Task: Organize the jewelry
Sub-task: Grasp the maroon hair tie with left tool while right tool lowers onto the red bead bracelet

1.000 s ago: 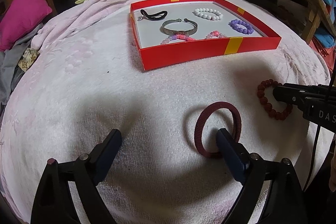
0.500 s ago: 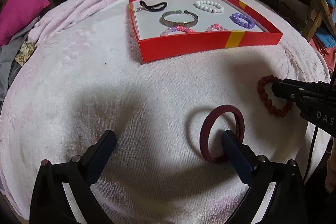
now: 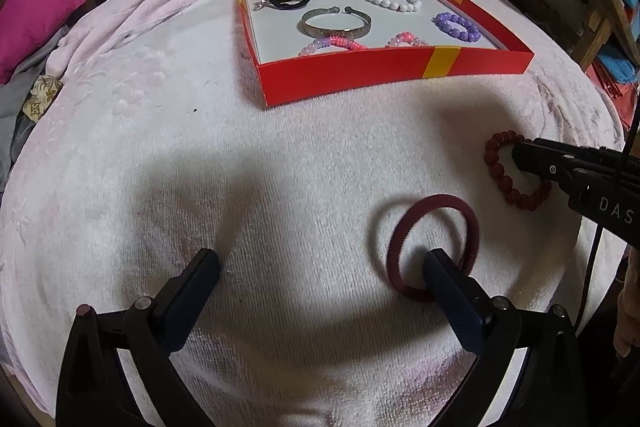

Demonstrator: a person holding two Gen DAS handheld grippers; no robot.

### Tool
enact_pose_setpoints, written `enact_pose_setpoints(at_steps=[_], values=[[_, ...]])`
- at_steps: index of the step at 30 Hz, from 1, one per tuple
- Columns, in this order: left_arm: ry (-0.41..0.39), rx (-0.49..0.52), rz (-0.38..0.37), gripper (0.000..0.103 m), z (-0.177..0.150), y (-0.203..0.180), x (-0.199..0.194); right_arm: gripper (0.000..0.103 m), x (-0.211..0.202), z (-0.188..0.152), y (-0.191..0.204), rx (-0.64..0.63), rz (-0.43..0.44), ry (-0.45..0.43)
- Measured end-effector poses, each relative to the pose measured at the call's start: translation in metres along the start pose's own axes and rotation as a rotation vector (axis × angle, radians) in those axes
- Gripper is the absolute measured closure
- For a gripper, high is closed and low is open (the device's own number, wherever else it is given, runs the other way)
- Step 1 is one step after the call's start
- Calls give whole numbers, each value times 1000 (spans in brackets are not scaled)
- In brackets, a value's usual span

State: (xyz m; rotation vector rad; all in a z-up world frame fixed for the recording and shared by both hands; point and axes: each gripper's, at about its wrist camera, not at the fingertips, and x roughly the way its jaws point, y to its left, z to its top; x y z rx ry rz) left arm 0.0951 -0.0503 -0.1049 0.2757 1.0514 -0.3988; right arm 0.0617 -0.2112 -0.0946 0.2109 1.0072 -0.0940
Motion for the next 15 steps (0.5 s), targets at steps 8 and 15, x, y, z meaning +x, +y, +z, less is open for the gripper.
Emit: enact_pose_setpoints(at_steps=[8,15], values=[[-13,-6,16,0,-5,-6,0,75,1,1,1,3,-4,-6],[-28,-10,29,0,-9,-7,-3,75,2,0,1,3,-4,-13]])
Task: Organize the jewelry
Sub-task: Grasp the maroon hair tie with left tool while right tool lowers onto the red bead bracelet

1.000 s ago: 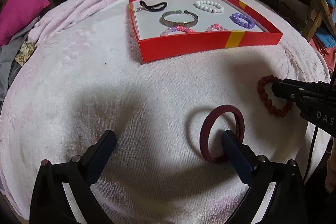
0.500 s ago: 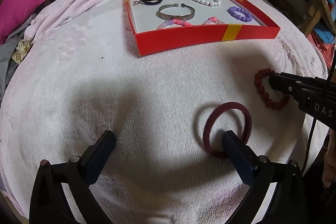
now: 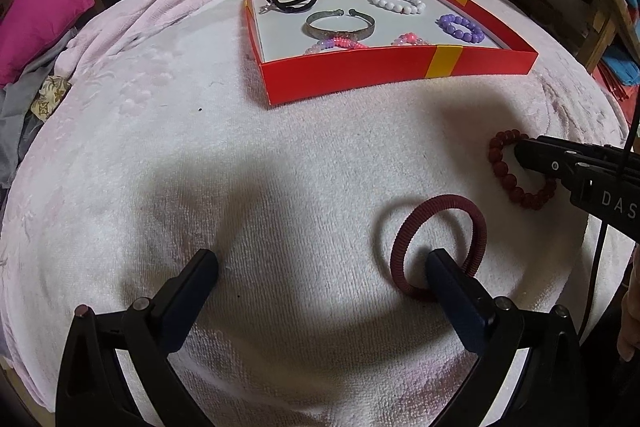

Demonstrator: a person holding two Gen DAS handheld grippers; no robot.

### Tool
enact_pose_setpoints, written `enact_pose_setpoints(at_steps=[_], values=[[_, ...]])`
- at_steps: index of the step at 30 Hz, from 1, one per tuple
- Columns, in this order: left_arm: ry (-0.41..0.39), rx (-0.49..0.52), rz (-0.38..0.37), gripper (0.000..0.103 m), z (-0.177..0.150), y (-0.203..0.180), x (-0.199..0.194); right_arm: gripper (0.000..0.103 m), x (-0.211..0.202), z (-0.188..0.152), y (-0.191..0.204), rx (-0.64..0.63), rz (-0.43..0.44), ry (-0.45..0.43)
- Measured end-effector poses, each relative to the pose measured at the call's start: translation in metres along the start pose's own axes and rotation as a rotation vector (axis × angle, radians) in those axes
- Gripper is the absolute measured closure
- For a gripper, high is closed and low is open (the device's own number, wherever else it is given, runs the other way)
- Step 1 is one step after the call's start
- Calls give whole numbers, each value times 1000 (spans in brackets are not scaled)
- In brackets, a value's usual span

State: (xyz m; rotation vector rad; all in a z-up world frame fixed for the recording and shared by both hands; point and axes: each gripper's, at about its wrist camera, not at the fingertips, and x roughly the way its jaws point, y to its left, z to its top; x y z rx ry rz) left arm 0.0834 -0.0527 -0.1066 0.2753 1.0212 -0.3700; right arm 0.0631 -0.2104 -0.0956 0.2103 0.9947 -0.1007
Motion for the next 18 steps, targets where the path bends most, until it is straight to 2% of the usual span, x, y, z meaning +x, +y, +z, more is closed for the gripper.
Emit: enact_pose_setpoints(at_steps=[8,16,18], values=[[-9,1,6,0,-2,2,-1,75,0,0,0,7,0,-7],[1,16,-31,0,4,8,-1,75,0,0,0,-8,7,-9],[-8,12,-40,4,5,10,-3,75,-1,0,-1,-4,20,-8]])
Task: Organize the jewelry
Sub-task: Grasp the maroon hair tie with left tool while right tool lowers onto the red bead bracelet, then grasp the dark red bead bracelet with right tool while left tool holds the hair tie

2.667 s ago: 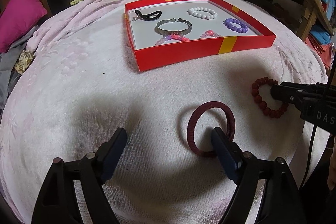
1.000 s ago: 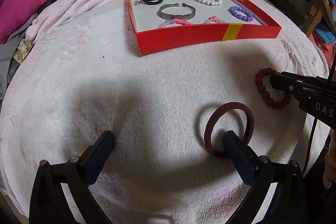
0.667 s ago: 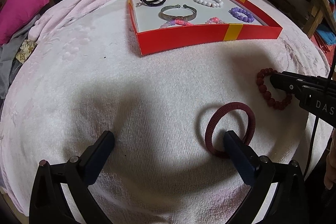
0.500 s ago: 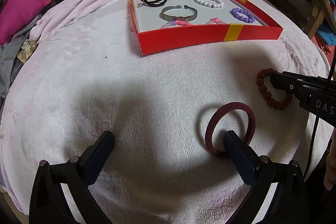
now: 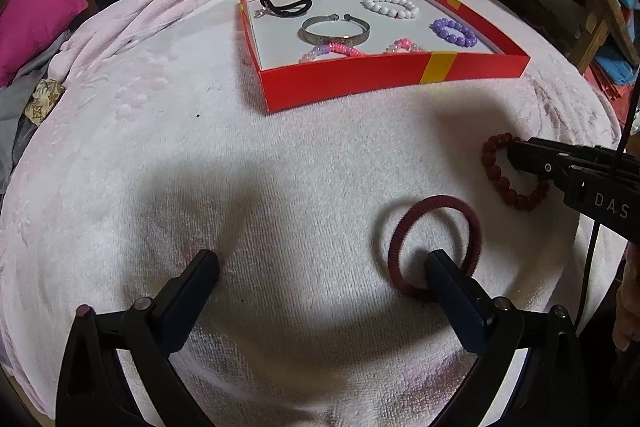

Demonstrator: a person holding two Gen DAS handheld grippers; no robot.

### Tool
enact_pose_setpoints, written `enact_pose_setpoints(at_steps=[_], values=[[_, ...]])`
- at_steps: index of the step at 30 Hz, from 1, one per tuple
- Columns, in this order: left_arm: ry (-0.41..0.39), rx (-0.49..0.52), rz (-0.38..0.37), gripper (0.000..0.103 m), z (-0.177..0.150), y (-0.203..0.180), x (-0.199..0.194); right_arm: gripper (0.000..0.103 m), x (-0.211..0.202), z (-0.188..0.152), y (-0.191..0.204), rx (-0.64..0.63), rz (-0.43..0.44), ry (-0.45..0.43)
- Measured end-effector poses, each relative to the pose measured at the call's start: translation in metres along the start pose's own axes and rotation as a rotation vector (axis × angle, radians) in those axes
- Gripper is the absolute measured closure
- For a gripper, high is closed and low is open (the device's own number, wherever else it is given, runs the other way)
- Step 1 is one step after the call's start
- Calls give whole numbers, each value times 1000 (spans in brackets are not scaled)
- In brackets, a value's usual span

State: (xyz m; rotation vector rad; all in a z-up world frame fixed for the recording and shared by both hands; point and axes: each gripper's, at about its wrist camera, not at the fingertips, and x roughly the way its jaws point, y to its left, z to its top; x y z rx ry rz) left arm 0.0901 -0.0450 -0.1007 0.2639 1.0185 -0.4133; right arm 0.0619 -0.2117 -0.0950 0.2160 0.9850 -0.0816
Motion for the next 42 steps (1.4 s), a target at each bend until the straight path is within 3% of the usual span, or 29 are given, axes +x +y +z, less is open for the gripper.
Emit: enact_pose_setpoints(at_steps=[1,6,10,12,16,23,25,26,27,31,32,38,42], values=[[-5,-2,-1,7,0,1,-1,75,0,0,-2,5,11,1],[-45,-24,-38,51,4,3,-8,78,-3,-1,-7,22,36,5],[-57,-32,-54,68,7,4,-10,83,-5,-1,-12,50,58,10],[-63,-36,-70,84,8,4,-12,86,-7,-1,-18,81,84,16],[-83,-43,-94,91,8,6,-17,88,-9,-2,-26,126,129,20],[-62,-38,-70,90,9,6,-12,87,-15,0,-31,138,145,14],[-52,-42,-66,73,10,7,-11,87,-15,0,-30,127,132,19],[-46,-46,-65,50,10,7,-11,87,-14,0,-31,126,128,24],[-45,-47,-62,39,9,7,-10,87,-13,-1,-32,126,123,26],[-56,-8,-54,39,7,2,-11,86,-14,-1,-33,115,111,25],[-58,1,-54,41,6,0,-11,86,-13,-1,-32,111,107,26],[-79,14,-76,86,7,-1,-11,85,-7,-1,-27,75,81,22],[-89,16,-76,94,6,-2,-13,87,-7,-3,-19,19,48,-2]])
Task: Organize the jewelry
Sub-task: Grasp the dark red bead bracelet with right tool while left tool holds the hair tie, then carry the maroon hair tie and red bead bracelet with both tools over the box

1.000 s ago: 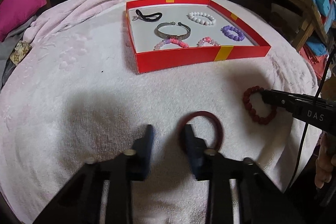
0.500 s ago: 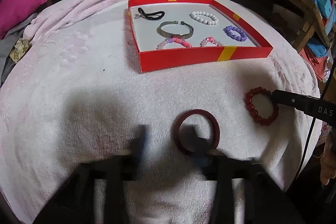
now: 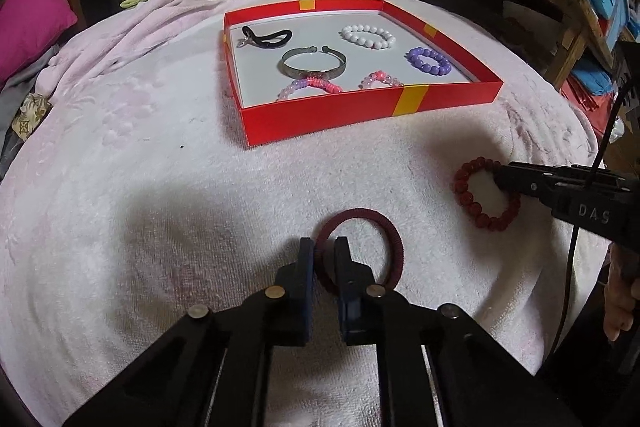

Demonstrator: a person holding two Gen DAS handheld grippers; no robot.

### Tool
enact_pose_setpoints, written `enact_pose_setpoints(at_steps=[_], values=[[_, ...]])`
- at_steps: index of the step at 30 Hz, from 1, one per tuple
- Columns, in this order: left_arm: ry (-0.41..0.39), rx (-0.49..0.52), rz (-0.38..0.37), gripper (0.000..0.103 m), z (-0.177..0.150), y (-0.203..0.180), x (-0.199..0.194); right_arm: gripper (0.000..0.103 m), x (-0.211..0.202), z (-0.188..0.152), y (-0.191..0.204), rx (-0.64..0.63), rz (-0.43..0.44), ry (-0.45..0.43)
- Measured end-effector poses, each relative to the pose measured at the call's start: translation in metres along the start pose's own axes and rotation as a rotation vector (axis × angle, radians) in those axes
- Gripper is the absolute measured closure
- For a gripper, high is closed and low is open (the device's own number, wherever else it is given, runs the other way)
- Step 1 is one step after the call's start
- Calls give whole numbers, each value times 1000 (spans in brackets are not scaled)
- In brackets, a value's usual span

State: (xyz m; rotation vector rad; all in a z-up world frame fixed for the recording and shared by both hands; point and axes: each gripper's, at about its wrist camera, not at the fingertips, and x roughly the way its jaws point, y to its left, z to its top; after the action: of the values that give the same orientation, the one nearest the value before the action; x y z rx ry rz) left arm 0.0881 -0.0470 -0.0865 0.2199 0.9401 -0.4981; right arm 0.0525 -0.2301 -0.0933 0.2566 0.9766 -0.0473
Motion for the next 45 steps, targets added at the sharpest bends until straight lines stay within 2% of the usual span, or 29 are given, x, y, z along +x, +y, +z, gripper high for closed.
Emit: enact_pose_setpoints(at_steps=[3,8,16,29,35,45], values=[[-10,-2,-12,96,0,0,-3,92,-1,-1,5,-33,-23,-11],[-26,-16,-15,96,0,3,-10,92,-4,0,7,-19,-2,-24],[-72,-53,-25,96,3,14,-28,92,-21,5,3,31,84,-77],[-47,-42,39,96,2,10,-24,92,-39,8,-6,88,191,-133],[-46,-30,83,96,2,9,-25,92,-43,8,-5,95,212,-138],[-47,-28,109,96,3,8,-27,92,-40,9,9,91,239,-131]])
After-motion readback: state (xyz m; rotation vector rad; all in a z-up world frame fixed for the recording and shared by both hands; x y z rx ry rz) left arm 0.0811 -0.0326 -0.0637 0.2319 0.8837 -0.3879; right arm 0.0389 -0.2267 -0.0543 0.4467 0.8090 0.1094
